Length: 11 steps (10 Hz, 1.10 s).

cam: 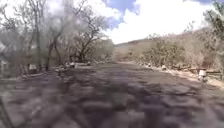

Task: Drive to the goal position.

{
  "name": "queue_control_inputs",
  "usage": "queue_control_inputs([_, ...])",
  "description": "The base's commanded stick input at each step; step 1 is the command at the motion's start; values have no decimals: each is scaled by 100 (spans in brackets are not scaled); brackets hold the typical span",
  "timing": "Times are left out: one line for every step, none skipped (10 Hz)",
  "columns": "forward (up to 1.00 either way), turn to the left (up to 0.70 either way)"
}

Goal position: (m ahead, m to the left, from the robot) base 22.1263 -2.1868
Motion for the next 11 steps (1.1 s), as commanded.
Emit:
queue_control_inputs([70, 0])
queue_control_inputs([70, 0])
queue_control_inputs([70, 0])
queue_control_inputs([70, 0])
queue_control_inputs([70, 0])
queue_control_inputs([70, 0])
queue_control_inputs([70, 0])
queue_control_inputs([70, 0])
queue_control_inputs([70, 0])
queue_control_inputs([70, 0])
queue_control_inputs([70, 0])
